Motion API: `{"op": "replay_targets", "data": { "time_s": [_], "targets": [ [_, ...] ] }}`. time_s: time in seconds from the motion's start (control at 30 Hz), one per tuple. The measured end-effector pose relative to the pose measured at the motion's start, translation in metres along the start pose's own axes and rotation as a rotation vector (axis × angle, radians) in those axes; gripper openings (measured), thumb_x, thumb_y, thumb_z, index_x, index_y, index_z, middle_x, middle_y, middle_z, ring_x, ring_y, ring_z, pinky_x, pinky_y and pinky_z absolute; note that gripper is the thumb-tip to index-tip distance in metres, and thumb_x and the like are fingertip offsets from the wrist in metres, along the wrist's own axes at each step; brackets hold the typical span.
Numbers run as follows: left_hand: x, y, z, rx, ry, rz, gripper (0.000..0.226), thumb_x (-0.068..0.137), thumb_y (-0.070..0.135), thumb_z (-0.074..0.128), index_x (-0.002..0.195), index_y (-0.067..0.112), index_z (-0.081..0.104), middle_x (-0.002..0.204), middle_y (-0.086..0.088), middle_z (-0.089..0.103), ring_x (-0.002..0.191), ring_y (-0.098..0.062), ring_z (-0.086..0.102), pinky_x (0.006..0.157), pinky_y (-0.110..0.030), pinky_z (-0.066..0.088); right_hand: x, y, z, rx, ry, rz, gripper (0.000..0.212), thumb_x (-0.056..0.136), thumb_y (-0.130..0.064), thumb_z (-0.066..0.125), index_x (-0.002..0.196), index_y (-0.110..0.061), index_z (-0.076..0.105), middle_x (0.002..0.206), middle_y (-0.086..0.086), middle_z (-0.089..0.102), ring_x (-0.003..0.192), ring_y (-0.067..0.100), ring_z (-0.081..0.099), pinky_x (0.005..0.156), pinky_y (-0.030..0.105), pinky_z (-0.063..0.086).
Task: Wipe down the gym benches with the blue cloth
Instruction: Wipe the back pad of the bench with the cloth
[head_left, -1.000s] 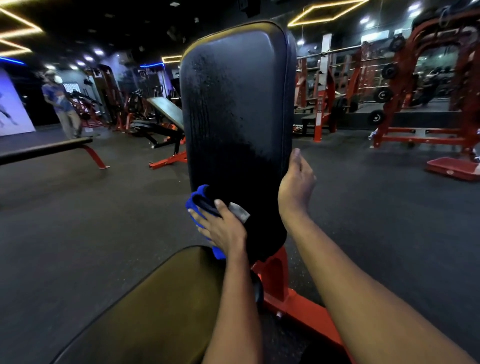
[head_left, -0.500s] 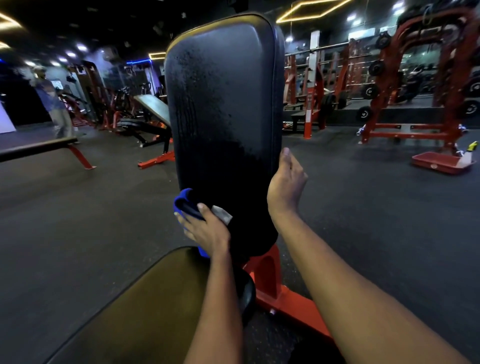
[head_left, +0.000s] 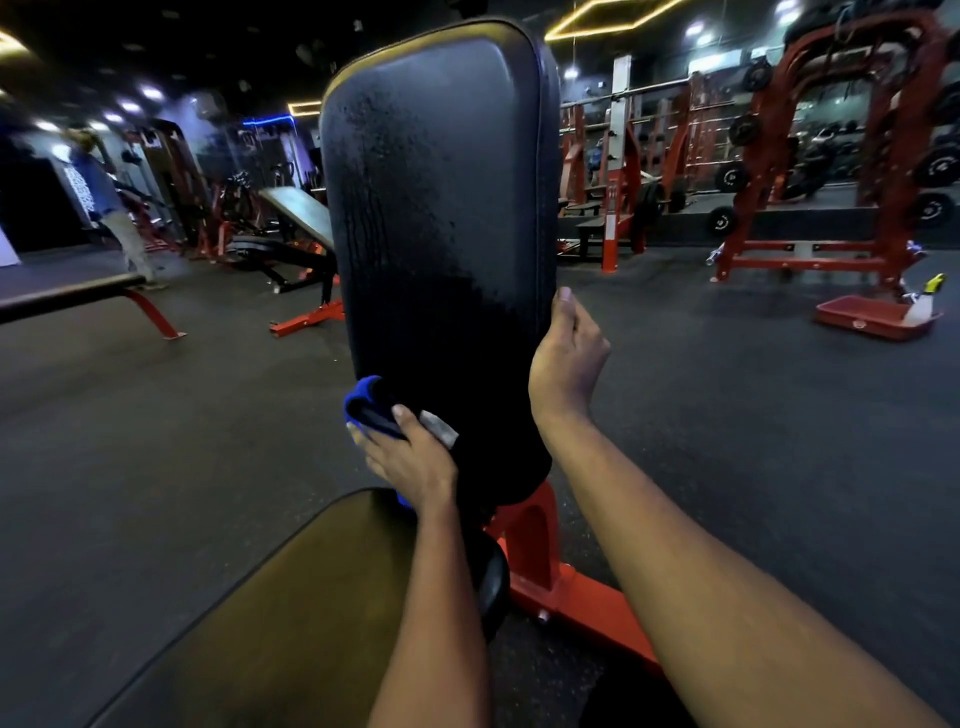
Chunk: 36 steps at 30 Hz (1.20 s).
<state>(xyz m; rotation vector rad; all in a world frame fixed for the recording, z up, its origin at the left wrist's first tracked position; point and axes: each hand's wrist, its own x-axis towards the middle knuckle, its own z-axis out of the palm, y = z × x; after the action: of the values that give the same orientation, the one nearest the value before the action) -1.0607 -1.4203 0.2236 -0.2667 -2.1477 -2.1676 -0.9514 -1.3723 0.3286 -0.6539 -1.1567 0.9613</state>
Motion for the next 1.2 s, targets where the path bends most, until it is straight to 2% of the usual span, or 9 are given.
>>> {"op": "replay_targets", "data": {
  "time_s": [0.17,0.3,0.37,0.5,0.73,0.9,1.0,1.1,1.2],
  "targets": [
    [0.053,-0.002,-0.01,-0.054,-0.008,-0.186,0.059,0.102,0.045,0.037,0.146,0.007,0.037,0.144,-0.018,0.047,0.13,-0.039,0.045,0.104,-0.042,0.036,0.001,0.003,0.002,-0.059,-0.018,0.013,0.044,0.105,-0.035,0.04,0.065,-0.022,0.055,0.045,-0.013,0.038,0.045,0.008,0.036,0.053,0.046,0.035],
    [-0.013,-0.005,-0.002,-0.039,0.025,0.009,0.063,0.103,0.036,0.041,0.152,0.0,0.023,0.158,-0.018,0.024,0.144,-0.036,0.023,0.119,-0.04,0.016,0.002,0.004,0.002,-0.068,-0.002,0.002,0.042,0.105,-0.033,0.041,0.083,-0.013,0.07,0.052,-0.01,0.05,0.05,0.013,0.048,0.06,0.047,0.041],
    [-0.034,-0.007,0.0,-0.019,-0.007,0.043,0.064,0.104,0.034,0.04,0.153,0.001,0.018,0.162,-0.014,0.016,0.146,-0.035,0.016,0.119,-0.038,0.01,0.003,0.007,0.003,-0.073,0.001,-0.004,0.042,0.105,-0.035,0.041,0.08,-0.015,0.069,0.049,-0.011,0.044,0.047,0.008,0.041,0.054,0.044,0.039],
    [0.005,-0.001,0.001,0.001,-0.006,-0.059,0.065,0.104,0.04,0.036,0.155,0.005,0.015,0.163,-0.01,0.013,0.146,-0.038,0.017,0.119,-0.041,0.014,0.005,0.011,0.005,-0.083,-0.016,0.013,0.047,0.104,-0.037,0.041,0.059,-0.028,0.046,0.041,-0.014,0.035,0.043,0.005,0.03,0.049,0.039,0.03],
    [0.021,0.006,-0.005,-0.052,0.035,-0.125,0.062,0.103,0.043,0.034,0.153,0.008,0.025,0.159,-0.011,0.026,0.144,-0.037,0.025,0.116,-0.043,0.02,0.004,0.006,0.001,-0.068,-0.035,0.01,0.048,0.105,-0.035,0.041,0.057,-0.029,0.04,0.04,-0.015,0.036,0.042,0.004,0.033,0.048,0.027,0.025],
    [-0.052,-0.003,-0.002,0.003,-0.011,0.106,0.062,0.104,0.033,0.041,0.153,0.002,0.021,0.162,-0.012,0.018,0.147,-0.032,0.017,0.118,-0.033,0.009,0.005,0.01,0.003,-0.044,-0.03,0.002,0.047,0.105,-0.034,0.041,0.058,-0.029,0.044,0.045,-0.012,0.032,0.043,0.003,0.032,0.046,0.024,0.026],
    [-0.032,0.002,0.003,0.007,-0.012,0.008,0.063,0.103,0.036,0.039,0.154,0.005,0.018,0.164,-0.007,0.012,0.147,-0.032,0.013,0.118,-0.037,0.01,0.006,0.012,0.002,-0.03,-0.021,-0.019,0.045,0.105,-0.034,0.042,0.06,-0.028,0.05,0.048,-0.012,0.035,0.044,0.003,0.036,0.048,0.028,0.028],
    [-0.012,0.008,0.003,-0.03,0.022,-0.057,0.062,0.104,0.039,0.037,0.155,0.009,0.017,0.164,-0.005,0.011,0.148,-0.032,0.013,0.118,-0.038,0.012,0.007,0.012,0.002,-0.002,-0.032,-0.008,0.039,0.105,-0.034,0.042,0.083,-0.018,0.07,0.055,-0.009,0.052,0.051,0.006,0.053,0.053,0.032,0.037],
    [-0.028,0.01,0.002,-0.054,0.044,-0.043,0.061,0.104,0.038,0.036,0.154,0.007,0.02,0.163,-0.007,0.015,0.148,-0.033,0.015,0.119,-0.039,0.012,0.011,0.014,0.003,0.012,-0.075,0.023,0.042,0.105,-0.037,0.041,0.077,-0.018,0.066,0.054,-0.012,0.039,0.047,0.002,0.037,0.052,0.028,0.031]
  ]
}}
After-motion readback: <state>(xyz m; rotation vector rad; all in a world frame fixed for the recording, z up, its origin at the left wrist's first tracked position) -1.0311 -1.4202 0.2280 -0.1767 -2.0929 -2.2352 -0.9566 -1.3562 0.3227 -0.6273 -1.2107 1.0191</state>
